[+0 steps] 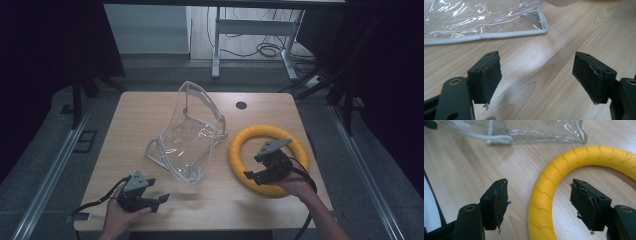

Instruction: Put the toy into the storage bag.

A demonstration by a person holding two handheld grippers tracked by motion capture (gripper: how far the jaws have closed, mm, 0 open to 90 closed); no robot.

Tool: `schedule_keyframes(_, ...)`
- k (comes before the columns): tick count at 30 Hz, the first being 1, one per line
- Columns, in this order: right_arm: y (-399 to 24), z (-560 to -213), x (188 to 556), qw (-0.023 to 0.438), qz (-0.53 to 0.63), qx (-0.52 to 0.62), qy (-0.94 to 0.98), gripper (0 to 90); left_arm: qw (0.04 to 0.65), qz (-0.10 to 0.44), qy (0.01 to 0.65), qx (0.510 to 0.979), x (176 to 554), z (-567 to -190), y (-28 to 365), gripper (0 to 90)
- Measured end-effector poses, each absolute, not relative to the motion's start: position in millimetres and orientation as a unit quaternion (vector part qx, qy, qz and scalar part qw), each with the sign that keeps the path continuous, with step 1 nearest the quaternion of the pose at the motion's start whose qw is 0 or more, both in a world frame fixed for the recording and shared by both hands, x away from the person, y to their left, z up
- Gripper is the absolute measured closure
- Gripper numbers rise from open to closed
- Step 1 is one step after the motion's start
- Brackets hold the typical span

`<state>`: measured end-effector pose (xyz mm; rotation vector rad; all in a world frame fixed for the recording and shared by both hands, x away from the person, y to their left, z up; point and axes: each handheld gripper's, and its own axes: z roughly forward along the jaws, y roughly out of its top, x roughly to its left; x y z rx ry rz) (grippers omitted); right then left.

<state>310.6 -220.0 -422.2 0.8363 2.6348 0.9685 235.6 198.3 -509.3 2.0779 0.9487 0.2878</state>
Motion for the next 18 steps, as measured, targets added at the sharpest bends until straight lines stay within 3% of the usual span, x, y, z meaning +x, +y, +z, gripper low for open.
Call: schedule_keyframes(18, -217, -438, 320, 0.078, 0.240, 0.275, 0.928, 28.9, 0.407, 0.113, 0.376, 0.825, 236, -509, 198, 22.7)
